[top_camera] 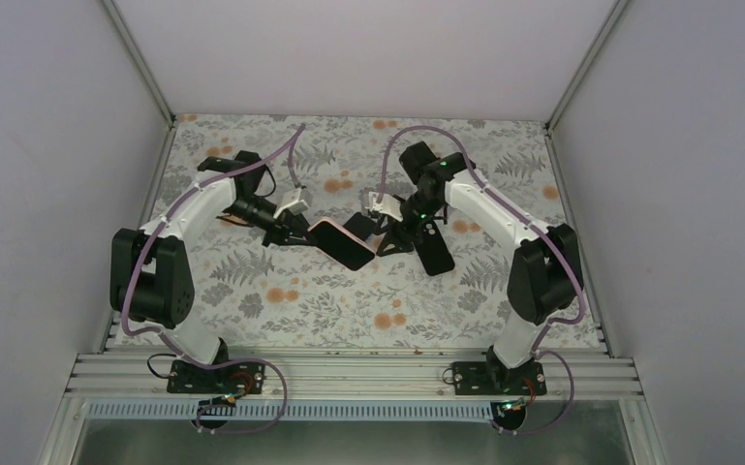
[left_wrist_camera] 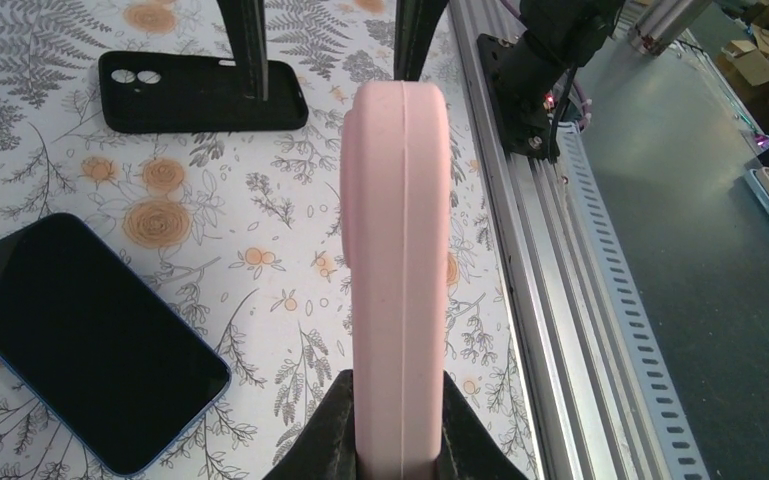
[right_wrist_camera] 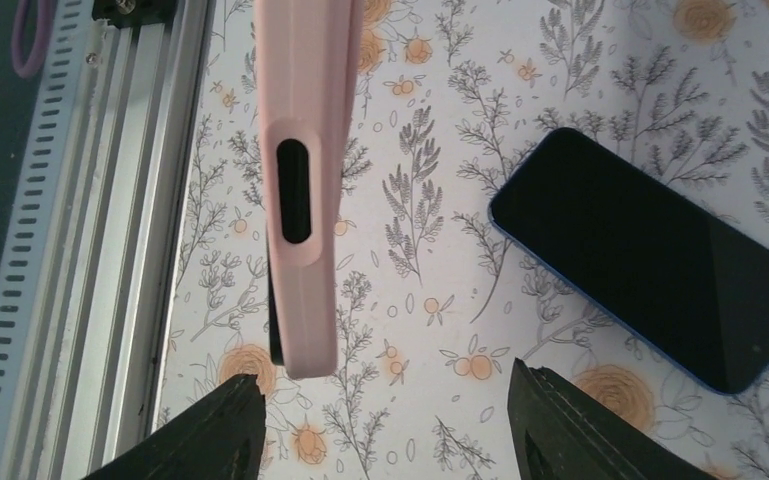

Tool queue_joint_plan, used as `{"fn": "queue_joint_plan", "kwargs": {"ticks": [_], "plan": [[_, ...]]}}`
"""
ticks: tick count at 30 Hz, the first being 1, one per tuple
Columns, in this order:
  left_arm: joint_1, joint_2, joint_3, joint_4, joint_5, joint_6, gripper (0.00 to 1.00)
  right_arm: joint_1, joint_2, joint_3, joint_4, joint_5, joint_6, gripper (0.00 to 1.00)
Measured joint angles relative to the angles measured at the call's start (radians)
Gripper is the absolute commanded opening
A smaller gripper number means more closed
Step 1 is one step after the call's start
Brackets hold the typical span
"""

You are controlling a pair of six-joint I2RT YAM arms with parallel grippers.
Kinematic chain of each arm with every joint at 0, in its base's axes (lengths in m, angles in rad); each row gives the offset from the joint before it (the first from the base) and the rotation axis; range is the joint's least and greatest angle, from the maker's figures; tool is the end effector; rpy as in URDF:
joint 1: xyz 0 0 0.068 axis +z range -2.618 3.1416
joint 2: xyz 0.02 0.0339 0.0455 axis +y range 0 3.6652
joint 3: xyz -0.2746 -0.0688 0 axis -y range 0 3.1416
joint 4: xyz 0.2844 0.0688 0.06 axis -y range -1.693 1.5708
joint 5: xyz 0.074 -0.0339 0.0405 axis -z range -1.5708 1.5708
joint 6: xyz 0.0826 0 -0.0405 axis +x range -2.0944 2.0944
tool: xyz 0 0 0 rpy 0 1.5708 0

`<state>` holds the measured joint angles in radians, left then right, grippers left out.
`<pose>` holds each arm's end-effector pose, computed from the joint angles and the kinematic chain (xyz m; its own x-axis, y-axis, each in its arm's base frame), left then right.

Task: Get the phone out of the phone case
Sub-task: Remove the phone case from the phone.

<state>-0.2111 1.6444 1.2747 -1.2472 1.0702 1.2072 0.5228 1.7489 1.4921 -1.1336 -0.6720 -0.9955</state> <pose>0.2995 -0.1383 0.2270 -0.2903 0.5210 -0.8027 0.9346 -0.0257 -0.3547 0.3069 0.2362 0.2332 -0.0547 -0.7894 -0.6115 -0.9804 -0.0736 0.1827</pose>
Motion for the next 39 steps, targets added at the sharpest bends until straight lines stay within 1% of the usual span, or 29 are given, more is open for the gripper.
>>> {"fn": "queue_joint_plan", "kwargs": {"ticks": [6, 16, 28, 39], "plan": [[0.000, -0.002, -0.003, 0.003, -0.002, -0.008, 0.02, 0.021, -0.001, -0.033, 0.023, -0.015, 0.023, 0.61], [0.000, -0.002, -0.003, 0.004, -0.003, -0.010, 0.02, 0.025, -0.001, -0.036, 0.064, -0.014, 0.035, 0.59], [0.006, -0.002, -0.003, 0.000, -0.004, -0.010, 0.02, -0.019, 0.000, -0.040, 0.064, -0.008, 0.030, 0.58], [0.006, -0.002, -0.003, 0.000, -0.005, -0.010, 0.02, 0.001, 0.006, -0.061, 0.055, -0.014, 0.018, 0.58]]}}
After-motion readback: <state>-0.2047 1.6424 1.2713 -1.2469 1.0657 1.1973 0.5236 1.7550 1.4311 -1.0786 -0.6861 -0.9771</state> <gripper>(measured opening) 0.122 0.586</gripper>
